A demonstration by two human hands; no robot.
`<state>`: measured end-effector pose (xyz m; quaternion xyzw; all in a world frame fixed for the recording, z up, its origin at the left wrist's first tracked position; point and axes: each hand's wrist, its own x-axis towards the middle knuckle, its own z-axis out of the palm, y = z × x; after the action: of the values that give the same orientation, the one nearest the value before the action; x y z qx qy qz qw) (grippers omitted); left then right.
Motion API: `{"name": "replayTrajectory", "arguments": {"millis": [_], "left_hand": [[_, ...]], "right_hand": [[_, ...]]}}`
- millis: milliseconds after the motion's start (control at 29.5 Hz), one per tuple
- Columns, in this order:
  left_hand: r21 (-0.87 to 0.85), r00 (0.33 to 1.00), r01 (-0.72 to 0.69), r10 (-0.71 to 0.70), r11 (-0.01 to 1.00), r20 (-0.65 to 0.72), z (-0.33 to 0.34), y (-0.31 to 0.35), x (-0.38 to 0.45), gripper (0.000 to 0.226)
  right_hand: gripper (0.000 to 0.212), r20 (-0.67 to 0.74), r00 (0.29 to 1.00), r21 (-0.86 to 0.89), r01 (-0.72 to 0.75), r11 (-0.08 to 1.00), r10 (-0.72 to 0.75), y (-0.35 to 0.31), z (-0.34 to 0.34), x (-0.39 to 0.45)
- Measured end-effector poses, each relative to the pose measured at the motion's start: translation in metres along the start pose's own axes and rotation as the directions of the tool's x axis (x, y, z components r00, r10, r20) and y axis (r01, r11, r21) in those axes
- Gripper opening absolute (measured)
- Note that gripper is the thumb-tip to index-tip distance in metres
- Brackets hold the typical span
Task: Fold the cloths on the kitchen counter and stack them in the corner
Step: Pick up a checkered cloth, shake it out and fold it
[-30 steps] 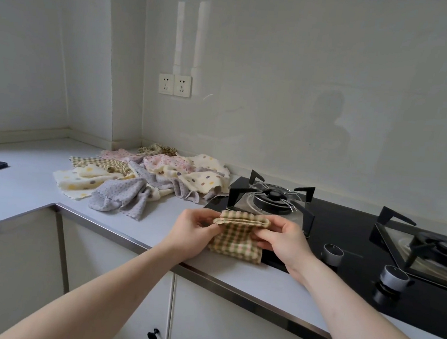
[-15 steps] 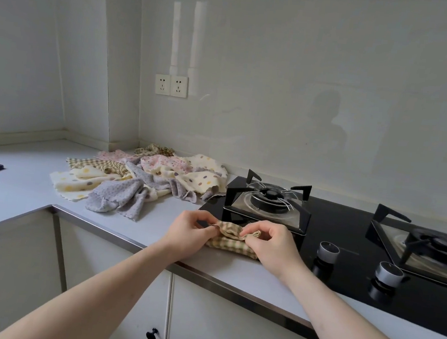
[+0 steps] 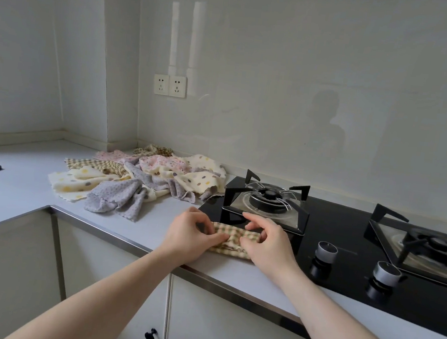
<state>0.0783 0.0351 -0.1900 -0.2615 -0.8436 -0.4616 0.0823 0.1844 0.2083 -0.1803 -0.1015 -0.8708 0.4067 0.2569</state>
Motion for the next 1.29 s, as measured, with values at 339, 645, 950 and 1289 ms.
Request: {"name": "replayTrajectory", "arguments": {"millis": [339, 645, 950, 1289], "left_hand": [[0.236, 0.994, -0.005, -0.020, 0.972, 0.105, -0.003, 0.002, -0.002, 0.053], [-0.099, 0.996, 0.059, -0.052, 0.993, 0.069, -0.011, 0.003, -0.008, 0.015], [-0.156, 0.983, 0.149, -0.129, 0.976, 0.130, -0.016, 0.002, -0.005, 0.027], [-0.124, 0.998, 0.041, -0.035, 0.991, 0.050, -0.012, 0.003, -0.010, 0.011]], "right_hand": [[0.033, -0.070, 0.998, -0.553, -0.038, 0.832, 0.000, -0.001, 0.008, -0.008], [0.006, -0.082, 0.996, -0.212, 0.003, 0.977, -0.021, -0.002, 0.002, -0.013], [0.012, -0.044, 0.997, -0.115, 0.062, 0.991, -0.067, -0.003, -0.001, -0.017], [0.029, 0.026, 0.996, 0.078, 0.079, 0.994, -0.081, 0.000, -0.007, -0.016]]}}
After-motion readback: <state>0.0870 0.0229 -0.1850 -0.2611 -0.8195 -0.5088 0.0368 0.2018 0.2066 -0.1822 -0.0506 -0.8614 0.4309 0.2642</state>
